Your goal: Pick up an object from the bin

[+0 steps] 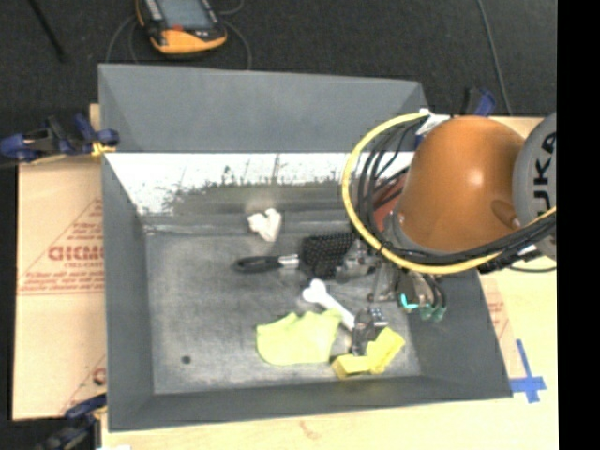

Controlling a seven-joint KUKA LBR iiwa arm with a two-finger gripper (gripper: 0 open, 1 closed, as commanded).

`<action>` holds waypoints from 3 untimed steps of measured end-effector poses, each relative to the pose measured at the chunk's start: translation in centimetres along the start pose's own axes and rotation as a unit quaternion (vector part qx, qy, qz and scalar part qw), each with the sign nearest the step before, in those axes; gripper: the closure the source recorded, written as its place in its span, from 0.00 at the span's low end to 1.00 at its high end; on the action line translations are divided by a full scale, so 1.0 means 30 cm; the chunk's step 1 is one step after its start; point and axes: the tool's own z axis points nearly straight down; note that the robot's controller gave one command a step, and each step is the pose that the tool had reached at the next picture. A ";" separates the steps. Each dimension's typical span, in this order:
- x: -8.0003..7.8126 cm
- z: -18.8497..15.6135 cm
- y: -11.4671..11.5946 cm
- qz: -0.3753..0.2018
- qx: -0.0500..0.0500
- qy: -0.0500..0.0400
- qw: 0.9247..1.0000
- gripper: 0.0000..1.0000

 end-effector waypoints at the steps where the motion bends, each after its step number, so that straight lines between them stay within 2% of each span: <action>1: -0.005 -0.013 0.000 0.000 0.000 -0.004 1.000 0.00; 2: -0.018 0.250 -0.110 -0.025 0.000 -0.007 1.000 0.00; 3: -0.038 0.265 -0.264 -0.052 0.000 -0.003 0.999 0.00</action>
Offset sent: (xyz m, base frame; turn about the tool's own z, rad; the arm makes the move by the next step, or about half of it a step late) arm 0.0059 -0.0715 -0.1705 -0.1161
